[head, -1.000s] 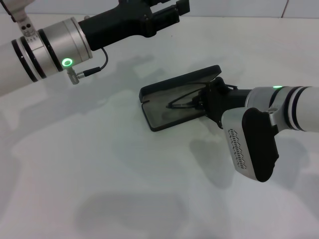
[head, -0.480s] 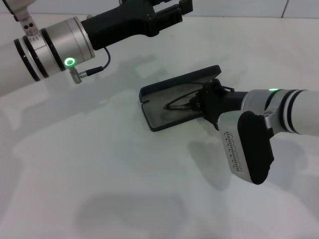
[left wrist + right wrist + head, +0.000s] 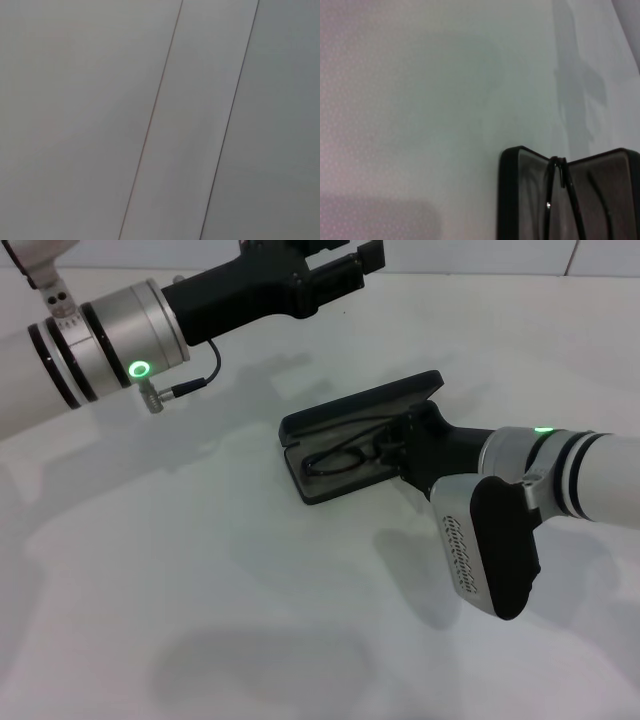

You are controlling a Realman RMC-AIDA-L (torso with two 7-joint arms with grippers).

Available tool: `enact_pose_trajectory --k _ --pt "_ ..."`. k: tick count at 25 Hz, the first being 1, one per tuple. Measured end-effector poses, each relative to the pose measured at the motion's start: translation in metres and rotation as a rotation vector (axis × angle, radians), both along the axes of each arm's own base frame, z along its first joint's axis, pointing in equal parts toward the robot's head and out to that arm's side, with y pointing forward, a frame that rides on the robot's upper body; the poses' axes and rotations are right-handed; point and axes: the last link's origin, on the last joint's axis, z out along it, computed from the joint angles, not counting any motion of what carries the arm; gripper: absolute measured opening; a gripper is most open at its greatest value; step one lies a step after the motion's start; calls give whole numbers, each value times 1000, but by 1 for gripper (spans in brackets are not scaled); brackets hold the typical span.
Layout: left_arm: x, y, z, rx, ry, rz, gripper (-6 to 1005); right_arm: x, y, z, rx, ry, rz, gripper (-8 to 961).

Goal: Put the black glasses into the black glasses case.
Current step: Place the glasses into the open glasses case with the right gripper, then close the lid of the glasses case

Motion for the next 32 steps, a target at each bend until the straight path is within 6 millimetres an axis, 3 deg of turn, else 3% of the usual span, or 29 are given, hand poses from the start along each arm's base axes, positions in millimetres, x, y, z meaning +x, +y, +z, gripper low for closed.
enact_pose_trajectory --k 7,15,19,22,27,32 --pt "-12 -3 3 2 1 31 643 -3 -7 6 -22 95 -68 214" --pt "-13 -3 2 3 7 35 644 7 -7 38 -121 267 -268 217" --pt "-16 4 -3 19 52 81 644 15 -11 88 -293 505 -389 222" --pt "-16 11 -12 17 101 120 644 34 -17 126 -377 698 -434 226" --pt "-14 22 -31 -16 229 175 643 74 -29 168 -369 981 -499 232" --pt "-17 23 -43 -59 327 190 643 103 -43 191 -302 1198 -531 238"
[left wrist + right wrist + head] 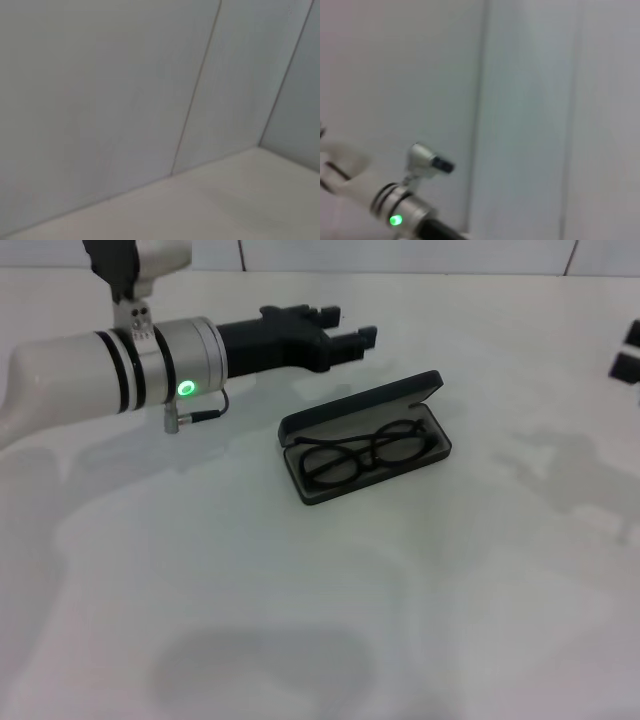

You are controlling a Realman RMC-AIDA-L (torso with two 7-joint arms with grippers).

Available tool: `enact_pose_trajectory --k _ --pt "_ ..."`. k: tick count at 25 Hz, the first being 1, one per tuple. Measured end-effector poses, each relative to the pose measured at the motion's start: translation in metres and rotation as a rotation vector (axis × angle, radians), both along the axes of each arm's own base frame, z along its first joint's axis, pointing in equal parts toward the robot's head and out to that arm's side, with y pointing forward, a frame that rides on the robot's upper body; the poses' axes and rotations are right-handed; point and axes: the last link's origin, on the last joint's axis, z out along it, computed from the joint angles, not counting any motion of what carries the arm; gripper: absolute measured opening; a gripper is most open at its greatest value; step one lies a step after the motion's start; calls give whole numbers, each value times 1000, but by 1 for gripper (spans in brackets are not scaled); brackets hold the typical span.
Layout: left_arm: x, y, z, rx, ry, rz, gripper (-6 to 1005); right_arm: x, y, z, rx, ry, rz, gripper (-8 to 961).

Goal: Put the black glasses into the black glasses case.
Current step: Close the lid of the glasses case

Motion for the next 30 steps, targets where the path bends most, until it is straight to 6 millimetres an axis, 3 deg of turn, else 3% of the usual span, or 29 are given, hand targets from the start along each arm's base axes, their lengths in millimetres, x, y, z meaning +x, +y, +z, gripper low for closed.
enact_pose_trajectory --k 2,8,13,30 --pt "0 -2 -4 -12 15 0 643 8 -6 3 31 15 -28 241" --pt "-5 1 -17 -7 92 42 643 16 -15 0 53 9 -43 444" --pt "-7 -4 -26 -29 127 41 642 15 -16 -3 44 9 -28 676" --pt "-15 -30 -45 -63 119 -22 662 14 -18 -8 35 15 -17 697"
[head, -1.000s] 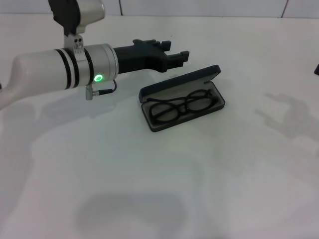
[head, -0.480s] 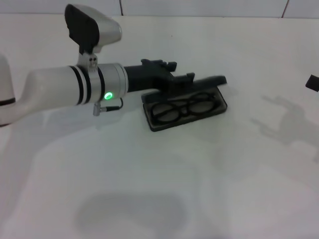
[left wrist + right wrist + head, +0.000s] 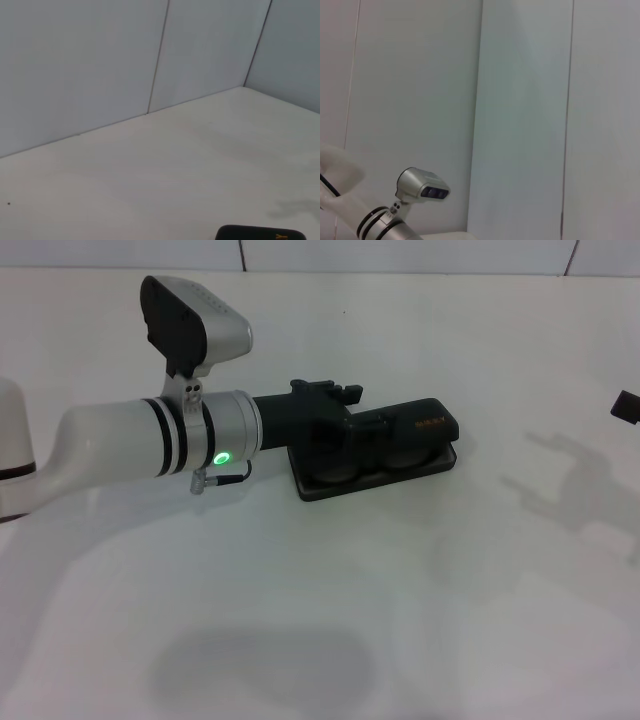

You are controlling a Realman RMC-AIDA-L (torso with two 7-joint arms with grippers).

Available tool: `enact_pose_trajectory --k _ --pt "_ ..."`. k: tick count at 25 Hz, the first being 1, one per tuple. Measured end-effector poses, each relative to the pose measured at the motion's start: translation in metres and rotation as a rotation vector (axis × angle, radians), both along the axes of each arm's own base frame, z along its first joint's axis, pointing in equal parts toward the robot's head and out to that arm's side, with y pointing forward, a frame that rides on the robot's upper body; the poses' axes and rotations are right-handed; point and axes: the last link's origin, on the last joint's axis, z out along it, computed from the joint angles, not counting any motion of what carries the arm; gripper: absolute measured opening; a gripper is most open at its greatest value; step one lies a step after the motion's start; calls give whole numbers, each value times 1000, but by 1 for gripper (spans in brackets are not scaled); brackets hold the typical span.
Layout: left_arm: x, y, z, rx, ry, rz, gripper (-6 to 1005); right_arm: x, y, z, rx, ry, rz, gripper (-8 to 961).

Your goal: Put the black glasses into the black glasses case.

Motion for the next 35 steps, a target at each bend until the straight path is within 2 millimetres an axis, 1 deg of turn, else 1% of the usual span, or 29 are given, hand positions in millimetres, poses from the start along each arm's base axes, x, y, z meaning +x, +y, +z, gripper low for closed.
enact_pose_trajectory --k 8,21,24,27,29,31,32,33,35 --pt "4 -2 0 9 -17 -44 687 -1 0 -1 -4 5 7 697" --pt "1 -8 -4 9 11 -93 726 -3 0 -3 11 -5 21 697" --pt "8 -11 -1 -2 -38 -124 735 -3 0 -3 10 -4 23 696" --pt "18 -21 12 -26 -152 -224 744 -5 1 -4 4 -1 35 695" --pt "24 -34 29 -50 -253 -328 751 -11 3 -8 -20 11 58 699" --pt "27 -47 52 -84 -362 -425 757 -19 5 -14 -65 25 88 703" --pt "26 -51 65 -88 -401 -454 760 -24 7 -18 -99 27 104 705" --pt "22 -54 76 -79 -434 -470 763 -30 9 -24 -143 23 125 729" --pt "12 -58 92 -39 -469 -469 769 -38 11 -32 -201 8 156 778"
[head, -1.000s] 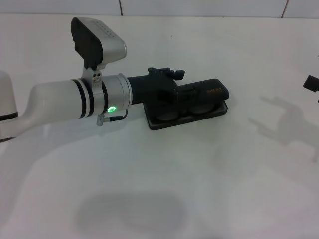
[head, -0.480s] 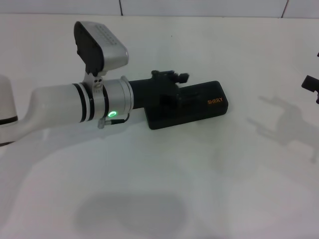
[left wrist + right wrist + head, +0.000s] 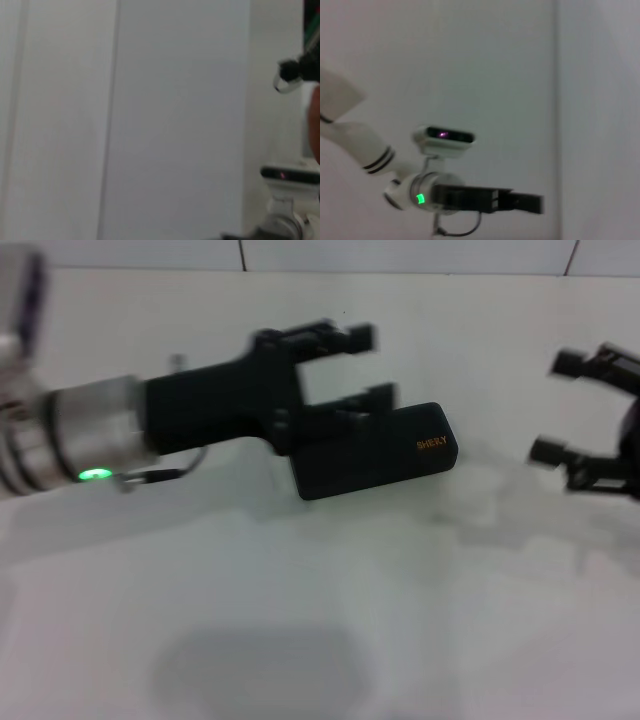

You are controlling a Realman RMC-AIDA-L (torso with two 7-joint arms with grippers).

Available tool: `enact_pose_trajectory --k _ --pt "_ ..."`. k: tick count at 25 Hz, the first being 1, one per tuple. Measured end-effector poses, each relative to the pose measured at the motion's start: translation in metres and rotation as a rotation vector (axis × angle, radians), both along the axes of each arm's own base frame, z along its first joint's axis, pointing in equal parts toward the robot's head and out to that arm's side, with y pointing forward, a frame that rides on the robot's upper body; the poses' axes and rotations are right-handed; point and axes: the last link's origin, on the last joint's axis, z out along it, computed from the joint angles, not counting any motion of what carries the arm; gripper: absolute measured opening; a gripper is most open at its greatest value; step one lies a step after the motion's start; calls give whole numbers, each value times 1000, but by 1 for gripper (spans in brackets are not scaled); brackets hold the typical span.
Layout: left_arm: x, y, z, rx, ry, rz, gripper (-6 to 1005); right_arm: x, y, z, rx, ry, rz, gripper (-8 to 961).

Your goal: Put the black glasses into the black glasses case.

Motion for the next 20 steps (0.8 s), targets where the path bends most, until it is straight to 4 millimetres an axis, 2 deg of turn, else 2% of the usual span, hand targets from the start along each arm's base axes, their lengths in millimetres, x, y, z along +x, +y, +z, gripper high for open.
enact_pose_trajectory --k 2,7,12,20 --pt "-12 -2 10 40 -7 29 775 -7 2 -8 -36 -15 26 826" --pt "-32 -11 17 84 22 43 794 -19 10 -25 -64 -23 63 873" --pt "-39 -23 17 90 51 -9 817 -25 19 -36 -49 -34 78 882" --pt "-47 -25 19 115 106 -33 827 -29 21 -49 -54 -20 92 881"
